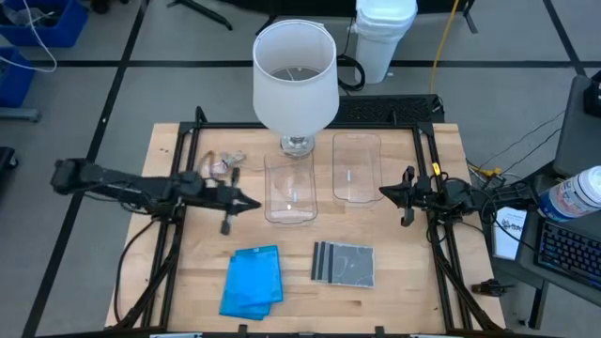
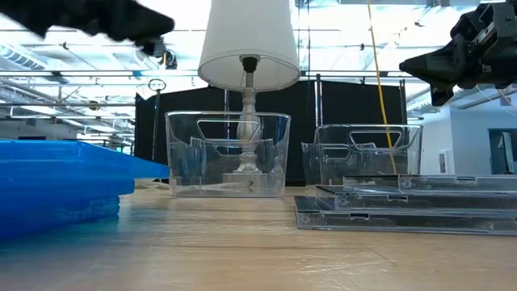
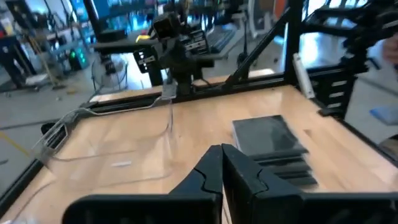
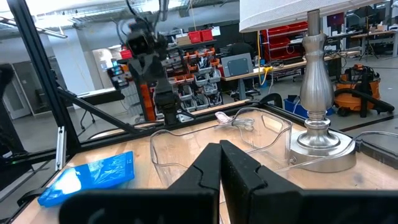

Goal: Pick & place jewel cases by type
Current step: Put the black cd case into the right transparent bin

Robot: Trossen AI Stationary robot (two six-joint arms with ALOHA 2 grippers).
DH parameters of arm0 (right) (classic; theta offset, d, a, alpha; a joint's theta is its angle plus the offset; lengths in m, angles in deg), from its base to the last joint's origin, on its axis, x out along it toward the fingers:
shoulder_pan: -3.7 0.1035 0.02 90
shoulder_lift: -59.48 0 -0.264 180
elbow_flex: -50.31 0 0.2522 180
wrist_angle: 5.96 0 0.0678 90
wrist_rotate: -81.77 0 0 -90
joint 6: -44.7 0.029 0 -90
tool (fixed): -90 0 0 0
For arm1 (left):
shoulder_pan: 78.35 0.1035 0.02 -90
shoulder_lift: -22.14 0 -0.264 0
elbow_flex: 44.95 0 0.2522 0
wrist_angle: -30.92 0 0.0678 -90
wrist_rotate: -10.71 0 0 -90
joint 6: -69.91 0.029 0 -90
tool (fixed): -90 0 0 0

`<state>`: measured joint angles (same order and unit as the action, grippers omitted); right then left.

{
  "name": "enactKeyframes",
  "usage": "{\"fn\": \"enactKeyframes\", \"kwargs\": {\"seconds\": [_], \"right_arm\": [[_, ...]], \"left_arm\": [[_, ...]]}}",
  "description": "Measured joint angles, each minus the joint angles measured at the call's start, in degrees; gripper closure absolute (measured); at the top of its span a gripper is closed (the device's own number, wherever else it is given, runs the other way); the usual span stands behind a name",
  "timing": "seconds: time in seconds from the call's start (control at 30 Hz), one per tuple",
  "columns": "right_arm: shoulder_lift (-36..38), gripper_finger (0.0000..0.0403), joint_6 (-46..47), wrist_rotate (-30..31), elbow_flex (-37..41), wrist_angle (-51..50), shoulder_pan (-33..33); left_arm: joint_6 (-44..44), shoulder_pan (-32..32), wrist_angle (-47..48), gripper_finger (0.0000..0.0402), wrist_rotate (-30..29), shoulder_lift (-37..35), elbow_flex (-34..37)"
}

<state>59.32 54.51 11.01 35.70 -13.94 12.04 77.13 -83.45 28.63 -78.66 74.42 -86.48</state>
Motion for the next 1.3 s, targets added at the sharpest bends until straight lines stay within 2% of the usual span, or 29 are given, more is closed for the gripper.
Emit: {"fn": "enactKeyframes", "kwargs": {"seconds": [0.13, 0.23, 0.37, 0.43, 0.6, 0.77, 0.9, 1.0, 1.17, 1.3], "right_arm": [[-0.01, 0.0403, 0.01, -0.01, 0.01, -0.02, 0.00], [-0.02, 0.0403, 0.41, -0.03, 0.01, 0.00, 0.00], [0.00, 0.0403, 7.95, -0.40, 0.01, -0.24, -0.01], [0.00, 0.0403, 8.33, -3.52, -0.49, -0.02, 0.00], [-1.40, 0.0403, 8.43, -15.09, -3.93, -0.05, 1.23], [-8.68, 0.0403, 9.62, -13.04, -6.84, 2.80, 5.57], [-17.06, 0.0403, 13.50, -13.35, -14.30, -4.44, 8.85], [-24.60, 0.0403, 17.98, -13.30, -22.14, -17.90, 11.35], [-37.83, 0.0403, 33.65, -13.32, -34.25, -35.68, 15.78], [-46.71, 0.0403, 46.81, -13.55, -37.51, -43.00, 19.28]], "left_arm": [[0.43, 0.24, 3.23, 0.0395, -1.76, 11.42, -10.44], [1.30, -0.05, 5.29, 0.0388, -0.94, 18.83, -16.57], [4.36, -2.36, 6.79, 0.0396, 1.30, 27.23, -22.15], [5.32, -4.00, 7.03, 0.0397, 1.33, 31.11, -24.06], [6.38, -7.86, 6.93, 0.0385, 1.32, 37.18, -27.54], [3.49, -11.05, 6.92, 0.0397, 0.80, 38.54, -28.18], [1.65, -13.18, 7.25, 0.0384, -0.53, 38.50, -27.83], [1.63, -14.44, 7.34, 0.0386, -2.08, 38.50, -27.83], [0.52, -15.08, 9.46, 0.0395, -2.65, 38.50, -27.83], [0.04, -15.30, 11.75, 0.0383, -2.23, 38.50, -27.81]]}}
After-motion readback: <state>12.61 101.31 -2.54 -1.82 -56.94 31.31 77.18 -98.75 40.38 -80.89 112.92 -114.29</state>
